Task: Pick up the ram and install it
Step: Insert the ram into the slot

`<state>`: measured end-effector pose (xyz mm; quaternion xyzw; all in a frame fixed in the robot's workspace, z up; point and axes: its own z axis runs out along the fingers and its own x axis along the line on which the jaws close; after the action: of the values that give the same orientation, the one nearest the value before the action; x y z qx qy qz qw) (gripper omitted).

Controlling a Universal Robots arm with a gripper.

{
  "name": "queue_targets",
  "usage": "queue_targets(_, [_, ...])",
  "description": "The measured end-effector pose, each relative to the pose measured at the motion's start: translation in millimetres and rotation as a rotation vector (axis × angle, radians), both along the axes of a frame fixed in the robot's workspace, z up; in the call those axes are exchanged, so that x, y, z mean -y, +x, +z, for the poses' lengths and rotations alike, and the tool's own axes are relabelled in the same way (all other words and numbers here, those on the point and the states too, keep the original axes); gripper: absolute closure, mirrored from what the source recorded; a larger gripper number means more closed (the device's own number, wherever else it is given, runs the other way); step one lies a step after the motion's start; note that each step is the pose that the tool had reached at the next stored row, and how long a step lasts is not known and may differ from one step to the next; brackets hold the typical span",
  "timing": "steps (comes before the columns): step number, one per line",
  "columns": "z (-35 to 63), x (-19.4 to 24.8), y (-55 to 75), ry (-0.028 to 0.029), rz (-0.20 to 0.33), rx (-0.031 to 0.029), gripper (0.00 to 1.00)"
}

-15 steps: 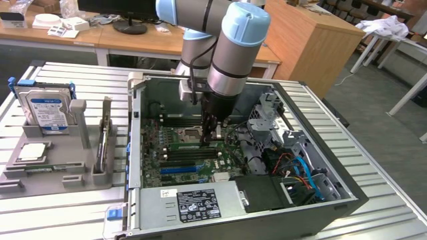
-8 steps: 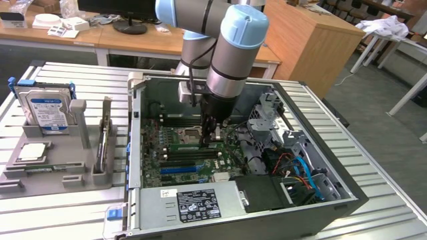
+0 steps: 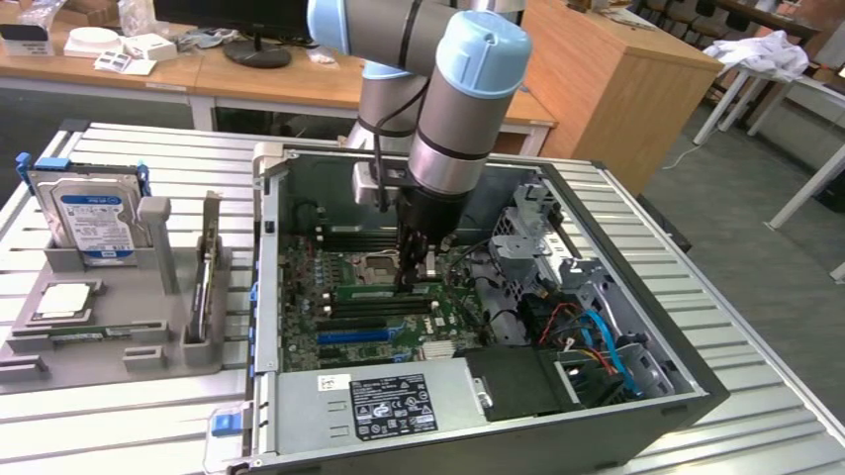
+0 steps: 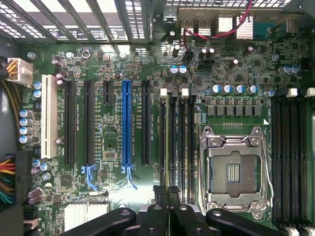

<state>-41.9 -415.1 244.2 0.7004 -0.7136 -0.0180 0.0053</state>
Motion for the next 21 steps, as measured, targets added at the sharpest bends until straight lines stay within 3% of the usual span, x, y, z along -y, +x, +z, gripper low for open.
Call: queue_targets(21, [-6.1,0.1,0.0,-0.0002,0.0,0.0,0.88])
